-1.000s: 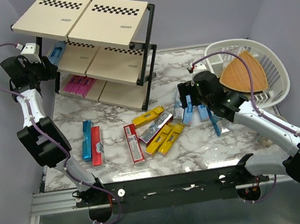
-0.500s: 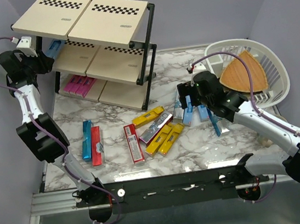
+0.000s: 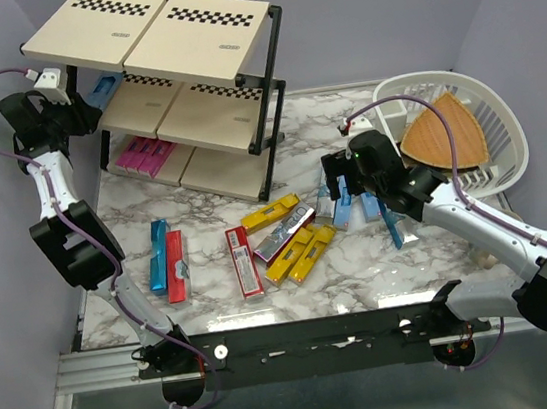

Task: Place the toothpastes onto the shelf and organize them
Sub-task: Place the toothpaste on the shelf, then pick up the toothpaste from the center of the board.

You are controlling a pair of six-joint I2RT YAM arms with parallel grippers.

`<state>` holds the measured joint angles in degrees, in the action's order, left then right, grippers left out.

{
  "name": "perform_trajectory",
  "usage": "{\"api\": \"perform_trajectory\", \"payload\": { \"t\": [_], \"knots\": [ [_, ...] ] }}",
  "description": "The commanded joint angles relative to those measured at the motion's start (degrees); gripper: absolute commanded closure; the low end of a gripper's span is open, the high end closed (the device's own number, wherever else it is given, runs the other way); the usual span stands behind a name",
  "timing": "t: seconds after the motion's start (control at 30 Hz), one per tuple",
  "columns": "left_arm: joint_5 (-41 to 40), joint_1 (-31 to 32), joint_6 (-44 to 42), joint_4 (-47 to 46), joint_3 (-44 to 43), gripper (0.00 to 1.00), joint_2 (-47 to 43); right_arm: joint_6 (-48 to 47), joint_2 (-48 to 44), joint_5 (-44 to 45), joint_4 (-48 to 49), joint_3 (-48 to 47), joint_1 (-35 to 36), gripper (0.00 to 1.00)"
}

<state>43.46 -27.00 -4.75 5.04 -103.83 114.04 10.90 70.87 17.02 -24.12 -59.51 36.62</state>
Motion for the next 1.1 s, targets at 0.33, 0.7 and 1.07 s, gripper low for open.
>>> {"api": "perform_trajectory", "payload": {
  "t": [0.33, 0.7, 1.07],
  "knots": [
    [-3.5, -0.4, -2.2, 1.3, 3.3, 0.06, -7.5, 0.6, -0.1, -1.3, -1.7, -1.6, -0.5, 0.01],
    [-17.9, -0.1, 10.9, -2.8, 27.7, 0.01, -30.8, 7.8, 0.1, 2.1, -4.3, -1.6, -0.6, 0.00],
    [-41.5, 18.2, 11.4, 7.2, 46.1, 0.01, -55.5, 22.1, 12.7, 2.0, -18.1, -7.6, -3.0, 0.02]
  ]
}}
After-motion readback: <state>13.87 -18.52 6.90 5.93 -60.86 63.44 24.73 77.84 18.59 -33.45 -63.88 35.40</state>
